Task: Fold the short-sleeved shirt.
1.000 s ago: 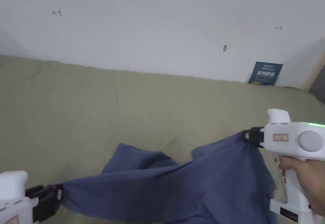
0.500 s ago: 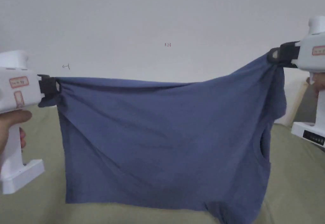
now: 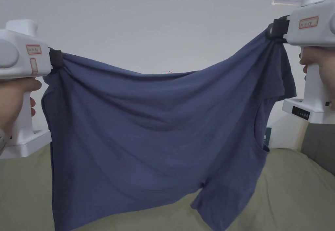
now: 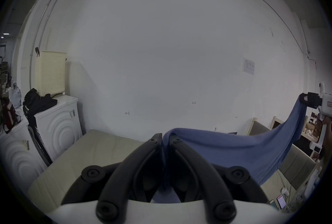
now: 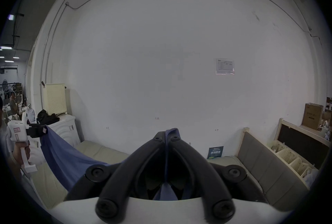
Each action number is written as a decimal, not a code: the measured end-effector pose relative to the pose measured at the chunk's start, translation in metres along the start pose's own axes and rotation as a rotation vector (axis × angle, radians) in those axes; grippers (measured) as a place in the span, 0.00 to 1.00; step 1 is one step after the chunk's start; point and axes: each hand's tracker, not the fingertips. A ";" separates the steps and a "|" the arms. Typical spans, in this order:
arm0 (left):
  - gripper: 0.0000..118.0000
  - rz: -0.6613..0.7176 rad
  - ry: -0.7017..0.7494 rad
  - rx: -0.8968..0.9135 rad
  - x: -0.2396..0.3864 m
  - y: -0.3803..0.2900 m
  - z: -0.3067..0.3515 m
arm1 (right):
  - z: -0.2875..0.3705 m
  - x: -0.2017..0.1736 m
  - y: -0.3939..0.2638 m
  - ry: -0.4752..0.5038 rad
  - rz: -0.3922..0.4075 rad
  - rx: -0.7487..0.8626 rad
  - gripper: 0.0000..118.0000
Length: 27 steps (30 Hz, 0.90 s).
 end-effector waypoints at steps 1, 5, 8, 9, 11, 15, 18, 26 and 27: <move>0.06 0.000 0.005 0.003 0.001 0.001 -0.003 | -0.005 -0.001 -0.002 -0.009 0.016 0.000 0.02; 0.06 0.006 0.004 -0.004 0.000 0.004 -0.026 | -0.029 0.008 -0.005 -0.017 0.013 0.003 0.02; 0.06 -0.006 0.017 -0.011 -0.003 0.004 -0.050 | -0.046 0.015 -0.008 -0.026 0.018 -0.003 0.02; 0.06 -0.001 0.019 -0.008 -0.003 0.002 -0.057 | -0.051 0.017 -0.009 -0.030 0.018 0.001 0.02; 0.06 0.019 0.016 -0.007 -0.008 0.000 -0.075 | -0.059 0.022 -0.011 -0.028 0.010 0.008 0.02; 0.06 0.024 0.018 -0.019 -0.005 -0.007 -0.102 | -0.073 0.026 -0.015 -0.029 0.005 0.021 0.02; 0.06 0.026 0.010 -0.026 -0.002 -0.017 -0.113 | -0.080 0.027 -0.021 -0.028 0.023 0.012 0.02; 0.06 0.041 -0.007 -0.096 0.003 -0.064 -0.135 | -0.086 0.043 -0.069 -0.033 -0.014 -0.052 0.02; 0.06 0.044 -0.011 -0.101 0.002 -0.072 -0.135 | -0.085 0.045 -0.077 -0.033 -0.023 -0.067 0.02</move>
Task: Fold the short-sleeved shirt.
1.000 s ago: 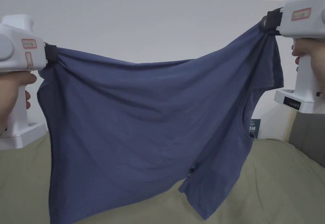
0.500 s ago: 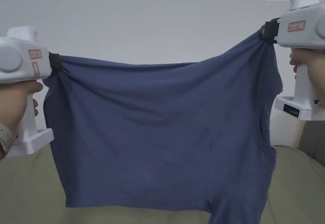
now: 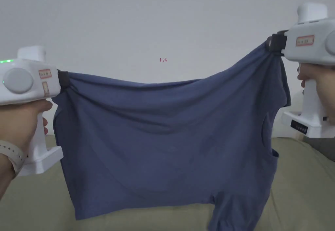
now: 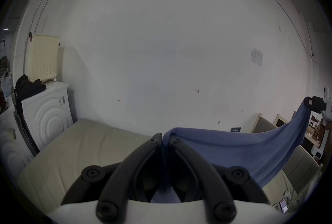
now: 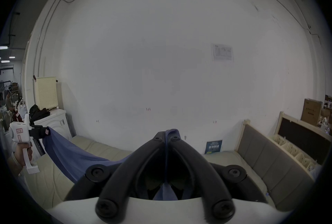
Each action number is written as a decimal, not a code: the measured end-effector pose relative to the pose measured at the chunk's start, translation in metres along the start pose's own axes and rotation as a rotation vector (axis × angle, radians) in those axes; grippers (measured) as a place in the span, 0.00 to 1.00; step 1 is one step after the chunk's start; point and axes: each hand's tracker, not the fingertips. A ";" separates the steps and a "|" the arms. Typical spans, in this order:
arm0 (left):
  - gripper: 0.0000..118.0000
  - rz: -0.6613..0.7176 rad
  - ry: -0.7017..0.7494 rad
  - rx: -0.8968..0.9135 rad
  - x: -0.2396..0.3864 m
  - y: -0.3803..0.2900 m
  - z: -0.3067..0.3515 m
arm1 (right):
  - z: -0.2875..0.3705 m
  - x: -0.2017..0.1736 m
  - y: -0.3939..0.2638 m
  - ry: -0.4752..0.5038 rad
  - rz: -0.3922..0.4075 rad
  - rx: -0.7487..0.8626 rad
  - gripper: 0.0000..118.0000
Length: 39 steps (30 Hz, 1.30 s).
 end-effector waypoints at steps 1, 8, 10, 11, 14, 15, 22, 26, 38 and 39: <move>0.06 0.001 -0.003 -0.003 0.000 -0.007 0.000 | 0.004 0.001 -0.007 0.007 -0.012 -0.003 0.02; 0.06 0.029 -0.037 -0.046 -0.003 -0.047 0.056 | 0.070 -0.001 -0.030 0.052 -0.014 -0.029 0.02; 0.06 0.045 -0.045 -0.052 -0.006 -0.060 0.081 | 0.099 -0.004 -0.040 0.054 -0.003 -0.041 0.02; 0.06 0.056 -0.050 -0.065 -0.008 -0.069 0.097 | 0.115 -0.004 -0.048 0.056 -0.005 -0.045 0.02; 0.06 0.059 -0.050 -0.097 -0.015 -0.106 0.140 | 0.161 -0.003 -0.082 0.078 -0.022 -0.112 0.02; 0.06 0.067 -0.060 -0.115 -0.020 -0.124 0.156 | 0.177 -0.003 -0.099 0.074 -0.023 -0.128 0.02; 0.06 0.073 -0.084 -0.359 -0.046 -0.280 0.244 | 0.271 0.002 -0.263 0.131 -0.062 -0.379 0.02; 0.06 0.122 -0.096 -0.560 -0.055 -0.376 0.278 | 0.309 -0.001 -0.377 0.120 -0.129 -0.565 0.02; 0.96 0.018 -0.047 -0.565 -0.072 -0.437 0.323 | 0.354 -0.018 -0.481 0.104 -0.073 -0.702 0.96; 0.96 -0.024 -0.075 -0.480 -0.068 -0.431 0.341 | 0.363 -0.024 -0.466 0.110 -0.044 -0.588 0.96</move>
